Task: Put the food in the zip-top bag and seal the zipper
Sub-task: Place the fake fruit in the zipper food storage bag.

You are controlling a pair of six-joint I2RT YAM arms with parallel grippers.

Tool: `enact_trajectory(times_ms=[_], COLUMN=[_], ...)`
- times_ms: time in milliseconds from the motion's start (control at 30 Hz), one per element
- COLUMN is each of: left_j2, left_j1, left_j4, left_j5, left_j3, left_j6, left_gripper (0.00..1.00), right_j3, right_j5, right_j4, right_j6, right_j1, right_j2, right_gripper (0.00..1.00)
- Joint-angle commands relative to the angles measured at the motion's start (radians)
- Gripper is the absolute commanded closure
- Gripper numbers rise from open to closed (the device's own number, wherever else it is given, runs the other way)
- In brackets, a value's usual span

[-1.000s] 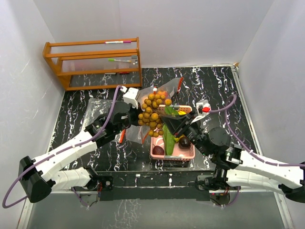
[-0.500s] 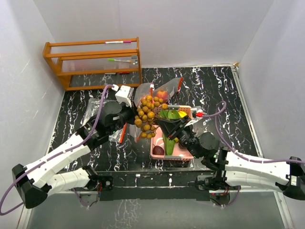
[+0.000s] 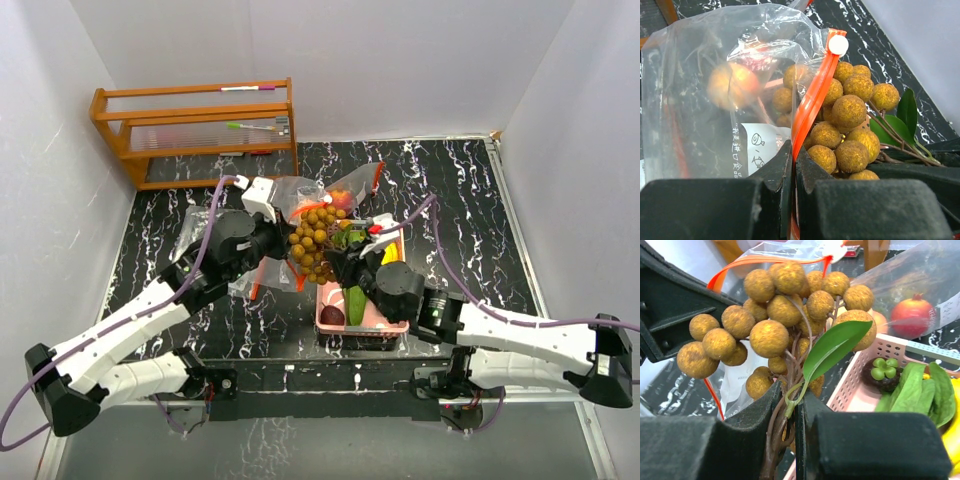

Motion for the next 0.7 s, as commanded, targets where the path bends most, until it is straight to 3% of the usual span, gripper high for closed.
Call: enact_trajectory(times_ms=[0,500,667], left_j2=[0.037,0.051,0.106], left_j1=[-0.009,-0.009,-0.009], left_j4=[0.049,-0.065,-0.058], left_j5=[0.054,-0.028,-0.026], left_j3=[0.038,0.079,0.067], left_j6=[-0.002,0.052,0.047], left_gripper=[1.00,1.00,1.00], right_j3=[0.103,0.191,0.160], right_j5=[-0.026,0.060,-0.066], right_j4=[-0.095,-0.356,-0.199], right_j6=[-0.099,-0.095,-0.098], right_j1=[0.000,0.000,0.000], right_j2=[0.047,0.126,0.021], right_gripper=[0.92,0.92,0.92])
